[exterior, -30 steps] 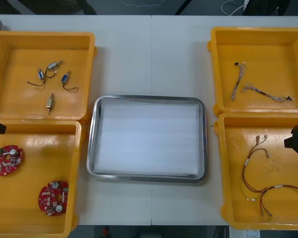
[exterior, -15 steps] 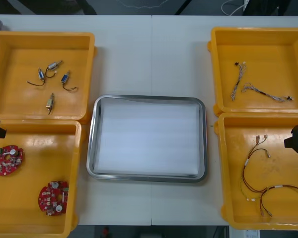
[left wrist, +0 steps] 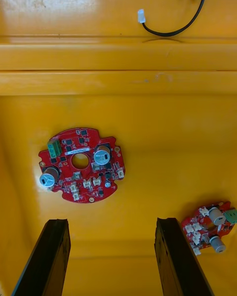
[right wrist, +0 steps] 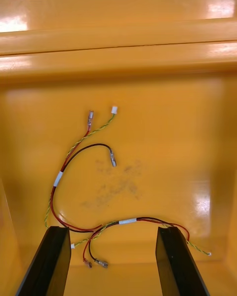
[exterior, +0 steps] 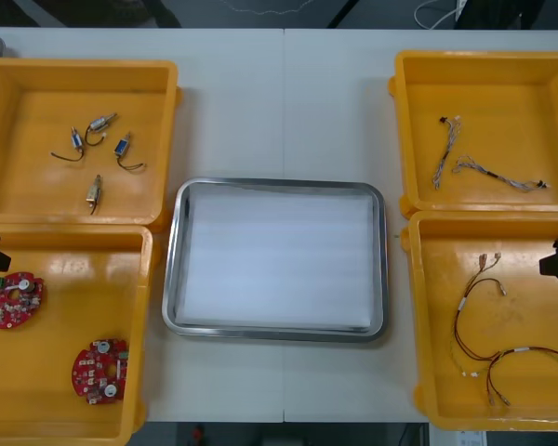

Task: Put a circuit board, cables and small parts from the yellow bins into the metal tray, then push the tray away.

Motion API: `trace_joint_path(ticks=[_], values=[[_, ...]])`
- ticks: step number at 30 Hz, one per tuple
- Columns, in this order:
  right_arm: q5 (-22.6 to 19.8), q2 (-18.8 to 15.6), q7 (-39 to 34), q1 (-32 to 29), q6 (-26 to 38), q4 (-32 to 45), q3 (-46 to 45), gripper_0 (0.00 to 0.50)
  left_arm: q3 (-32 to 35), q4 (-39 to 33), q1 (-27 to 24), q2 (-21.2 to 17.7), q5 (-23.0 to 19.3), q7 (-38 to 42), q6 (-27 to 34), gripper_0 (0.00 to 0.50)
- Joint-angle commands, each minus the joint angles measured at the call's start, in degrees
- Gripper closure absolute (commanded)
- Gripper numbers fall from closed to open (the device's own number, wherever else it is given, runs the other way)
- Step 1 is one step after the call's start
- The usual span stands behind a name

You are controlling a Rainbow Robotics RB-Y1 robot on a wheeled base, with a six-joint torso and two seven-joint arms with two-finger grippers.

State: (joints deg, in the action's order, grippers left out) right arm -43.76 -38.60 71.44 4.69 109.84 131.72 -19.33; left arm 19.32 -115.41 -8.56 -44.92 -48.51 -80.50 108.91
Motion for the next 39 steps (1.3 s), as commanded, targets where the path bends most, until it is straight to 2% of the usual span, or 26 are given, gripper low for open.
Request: trace_joint_path(ticks=[1,8,13,16,23,28,34,39], values=[[1.4,1.8,-1.7,-2.9,0.2,2.6,-4.8,0.000,-2.9,1.1,1.6,-1.0,0.9,0.9,-4.2,0.000],[5.6,5.5,-2.4,-5.7,0.2,4.3,-7.6,0.000,-4.9,1.3,4.3,-1.0,1.8,1.1,-10.6,0.000],[10.7,9.7,-3.8,-8.4,0.2,6.0,-7.5,0.000,-6.0,2.2,6.4,-1.0,2.4,0.9,-14.9,0.000],[12.3,11.7,-4.6,-9.4,0.2,6.2,-7.5,0.000,-7.2,4.0,6.8,-1.0,2.6,0.5,-17.9,0.000],[12.7,14.8,-13.3,-10.8,0.2,6.2,-6.5,0.000,-9.6,7.4,6.8,-1.0,3.8,0.0,-22.7,0.000],[12.7,16.0,-18.7,-12.3,-1.7,5.9,-5.9,0.000,-10.8,9.1,6.8,-1.0,4.5,-0.1,-23.7,0.000],[14.3,16.2,-24.4,-14.1,-5.3,4.8,-2.4,0.000,-13.1,11.3,6.8,-1.0,5.2,0.2,-27.3,0.000],[15.5,16.2,-27.8,-15.5,-9.0,3.0,0.0,0.000,-13.9,11.3,7.2,-1.0,5.6,0.5,-27.6,0.000]])
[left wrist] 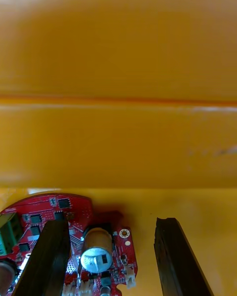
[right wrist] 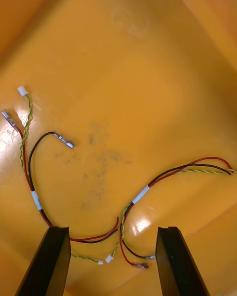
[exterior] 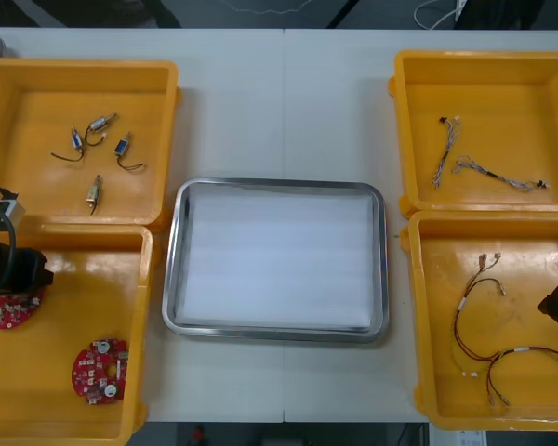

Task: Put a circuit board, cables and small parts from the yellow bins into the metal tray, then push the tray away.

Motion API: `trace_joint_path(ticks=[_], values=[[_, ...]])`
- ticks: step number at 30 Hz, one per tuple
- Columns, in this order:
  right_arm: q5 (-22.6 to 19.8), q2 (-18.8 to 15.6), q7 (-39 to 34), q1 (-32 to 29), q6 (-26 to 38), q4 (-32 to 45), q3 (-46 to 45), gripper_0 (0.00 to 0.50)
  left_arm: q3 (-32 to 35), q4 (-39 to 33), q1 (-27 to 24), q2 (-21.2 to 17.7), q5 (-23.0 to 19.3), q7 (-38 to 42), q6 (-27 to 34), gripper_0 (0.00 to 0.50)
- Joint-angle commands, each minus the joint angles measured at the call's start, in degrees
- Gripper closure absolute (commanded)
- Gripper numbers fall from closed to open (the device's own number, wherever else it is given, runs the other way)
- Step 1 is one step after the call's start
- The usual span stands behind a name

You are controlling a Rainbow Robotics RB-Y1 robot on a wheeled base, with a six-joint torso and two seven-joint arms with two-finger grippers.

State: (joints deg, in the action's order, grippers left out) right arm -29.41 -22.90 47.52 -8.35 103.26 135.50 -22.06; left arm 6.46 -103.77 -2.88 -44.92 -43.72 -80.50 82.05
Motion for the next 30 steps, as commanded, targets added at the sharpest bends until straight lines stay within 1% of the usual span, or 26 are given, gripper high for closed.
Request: trace_joint_path(ticks=[1,6,9,12,13,14,15,16,18,25,30], values=[[1.5,0.5,-4.0,-2.8,-3.4,-1.5,3.2,0.000,-1.0,-0.3,1.8,-1.0,0.8,0.3,-0.8,0.000],[2.4,0.6,-4.6,-4.1,-7.6,-4.6,4.9,0.000,-1.0,-0.3,2.8,-1.0,0.7,0.0,-1.3,0.000],[2.9,0.6,-5.1,-5.5,-11.9,-7.1,6.2,0.000,-1.0,-0.3,3.2,-1.0,1.0,-0.2,-1.8,0.000],[2.6,0.6,-5.3,-6.1,-14.3,-9.3,6.6,0.000,-1.0,-0.3,3.5,-1.0,1.0,-0.4,-2.2,0.000],[2.6,0.6,-5.4,-6.1,-14.6,-9.6,6.8,0.000,-1.0,-0.3,3.6,-1.0,1.0,-0.4,-2.2,0.021],[2.5,0.8,-5.6,-6.2,-15.0,-10.1,6.9,0.000,-1.0,-0.3,3.7,-0.9,1.0,-0.4,-2.3,0.169],[2.4,1.2,-5.7,-6.2,-15.4,-10.5,6.9,0.000,-1.0,-0.3,3.6,-0.9,1.0,-0.5,-2.3,0.358],[2.4,1.5,-5.9,-6.2,-15.5,-11.0,6.9,0.000,-1.0,-0.3,3.7,-0.9,0.9,-0.6,-2.3,0.486],[2.3,1.8,-6.2,-6.2,-16.1,-11.9,7.0,0.000,-1.0,-0.3,3.7,-0.8,1.0,-0.7,-2.3,0.500],[2.2,2.8,-7.8,-6.2,-18.6,-14.8,7.6,0.000,-0.7,-0.6,3.7,-0.9,0.7,-0.7,-2.3,0.500],[2.4,3.4,-9.4,-6.2,-18.5,-15.1,8.3,0.000,0.3,-2.0,3.7,-0.9,0.6,-0.4,-1.3,0.500]])
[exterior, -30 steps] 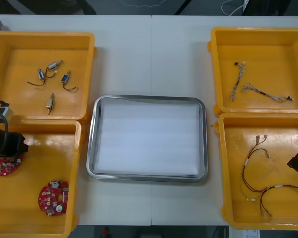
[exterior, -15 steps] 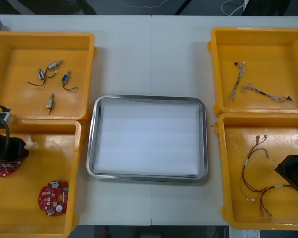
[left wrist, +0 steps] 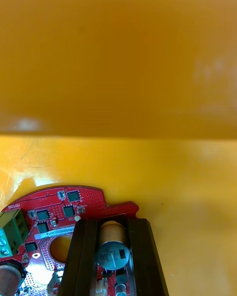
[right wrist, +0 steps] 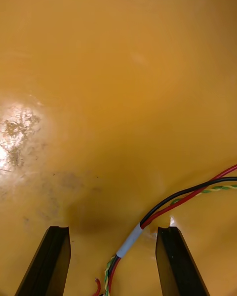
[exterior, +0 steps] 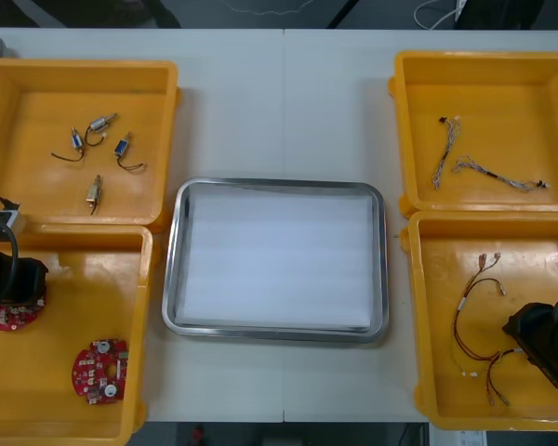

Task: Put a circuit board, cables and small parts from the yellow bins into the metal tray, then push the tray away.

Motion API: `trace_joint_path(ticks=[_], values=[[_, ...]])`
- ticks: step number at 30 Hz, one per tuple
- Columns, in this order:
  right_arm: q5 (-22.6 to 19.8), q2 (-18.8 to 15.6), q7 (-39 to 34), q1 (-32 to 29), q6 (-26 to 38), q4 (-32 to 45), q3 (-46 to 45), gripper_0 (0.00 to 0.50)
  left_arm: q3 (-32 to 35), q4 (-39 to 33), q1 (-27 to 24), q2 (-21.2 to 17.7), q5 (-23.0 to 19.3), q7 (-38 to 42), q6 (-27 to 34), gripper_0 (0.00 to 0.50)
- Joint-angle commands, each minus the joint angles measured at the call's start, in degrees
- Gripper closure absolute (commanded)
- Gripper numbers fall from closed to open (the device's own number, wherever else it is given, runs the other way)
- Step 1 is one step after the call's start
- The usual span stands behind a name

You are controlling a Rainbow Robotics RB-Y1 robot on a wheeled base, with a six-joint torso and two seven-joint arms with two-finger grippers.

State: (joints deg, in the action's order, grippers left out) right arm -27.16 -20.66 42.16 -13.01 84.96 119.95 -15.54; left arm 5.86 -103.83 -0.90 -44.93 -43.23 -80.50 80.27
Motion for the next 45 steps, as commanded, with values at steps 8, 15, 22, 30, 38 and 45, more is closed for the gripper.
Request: trace_joint_path(ticks=[8,15,22,30,38,45], values=[[1.8,1.2,-9.2,-1.8,-0.9,0.5,4.7,0.000,5.7,-8.8,1.7,-1.0,-0.5,-0.3,9.2,0.500],[2.2,1.2,-9.3,-2.2,-1.0,0.4,5.3,0.000,9.3,-16.9,1.7,-1.0,-1.0,-0.1,16.9,0.500],[2.3,1.2,-9.6,-2.5,-0.9,0.5,5.3,0.448,11.0,-23.9,-0.4,-1.5,-1.4,0.6,24.1,0.500],[2.4,1.2,-9.2,-2.5,-1.5,0.5,4.6,0.500,11.0,-28.0,-5.3,-1.9,-3.4,1.7,29.7,0.500],[2.0,0.3,-8.9,-2.5,0.4,4.9,1.7,0.500,7.5,-30.0,-11.8,-2.0,-8.5,3.3,29.7,0.500],[1.4,-2.9,-8.4,-2.1,7.2,12.0,-2.2,0.500,-2.9,-31.7,-18.8,-1.7,-8.5,6.1,29.7,0.500]])
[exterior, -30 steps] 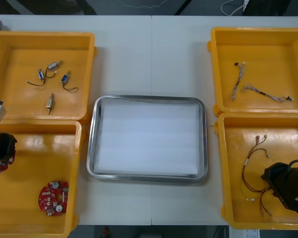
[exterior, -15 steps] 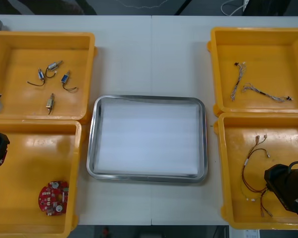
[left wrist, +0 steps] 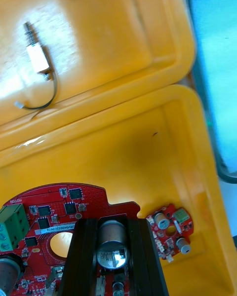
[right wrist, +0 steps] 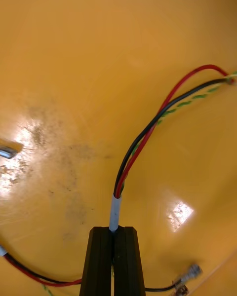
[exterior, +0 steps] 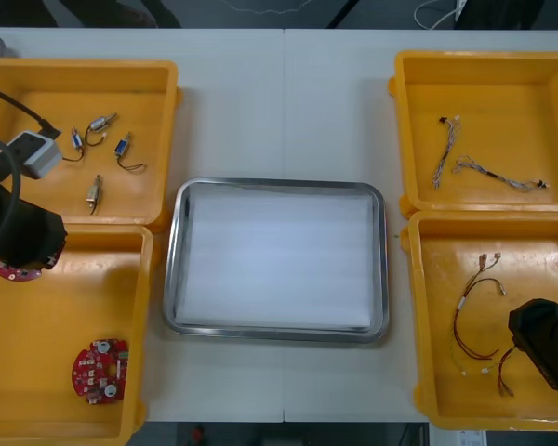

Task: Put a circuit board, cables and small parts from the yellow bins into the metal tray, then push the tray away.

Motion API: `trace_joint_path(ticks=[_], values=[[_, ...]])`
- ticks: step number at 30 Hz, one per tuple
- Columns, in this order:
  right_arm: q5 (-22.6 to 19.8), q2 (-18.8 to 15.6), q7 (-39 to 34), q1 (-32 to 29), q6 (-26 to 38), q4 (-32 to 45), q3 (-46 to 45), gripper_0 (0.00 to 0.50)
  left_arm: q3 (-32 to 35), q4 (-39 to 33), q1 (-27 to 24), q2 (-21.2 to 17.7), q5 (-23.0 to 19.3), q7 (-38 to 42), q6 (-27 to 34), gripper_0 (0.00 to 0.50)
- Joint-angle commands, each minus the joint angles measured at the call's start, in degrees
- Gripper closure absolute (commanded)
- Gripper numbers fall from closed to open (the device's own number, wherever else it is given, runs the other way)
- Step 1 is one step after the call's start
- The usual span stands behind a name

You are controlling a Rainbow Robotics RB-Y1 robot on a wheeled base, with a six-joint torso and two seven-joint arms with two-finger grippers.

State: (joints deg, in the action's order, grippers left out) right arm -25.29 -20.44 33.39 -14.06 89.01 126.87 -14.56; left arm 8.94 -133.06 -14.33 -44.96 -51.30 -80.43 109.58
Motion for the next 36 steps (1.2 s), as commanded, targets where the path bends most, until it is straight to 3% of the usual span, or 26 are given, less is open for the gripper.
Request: trace_joint_path(ticks=[1,5,8,13,23,36], values=[[-0.5,-3.1,0.4,-1.1,3.2,5.1,-3.2,0.500,-6.0,-2.5,-5.4,-1.7,-0.4,6.0,0.4,0.500],[-1.3,-5.5,0.5,0.2,9.4,9.3,-5.0,0.500,-12.3,-3.4,-9.3,-1.3,-0.4,10.0,0.4,0.500],[-4.2,-7.3,0.8,2.2,15.8,12.5,-7.3,0.500,-17.6,-3.5,-12.9,0.0,-0.3,13.4,0.4,0.500],[-7.8,-9.2,2.1,4.7,21.0,15.6,-9.2,0.500,-23.8,-3.3,-16.0,1.7,0.2,17.7,0.4,0.500],[-11.5,-13.9,15.6,7.3,21.0,19.8,-10.2,0.500,-35.9,1.7,-22.1,7.3,5.7,23.1,-1.0,0.500],[-22.3,-22.3,34.2,10.2,21.0,19.8,-11.3,0.500,-46.8,13.6,-24.8,13.6,14.1,24.4,-9.7,0.500]])
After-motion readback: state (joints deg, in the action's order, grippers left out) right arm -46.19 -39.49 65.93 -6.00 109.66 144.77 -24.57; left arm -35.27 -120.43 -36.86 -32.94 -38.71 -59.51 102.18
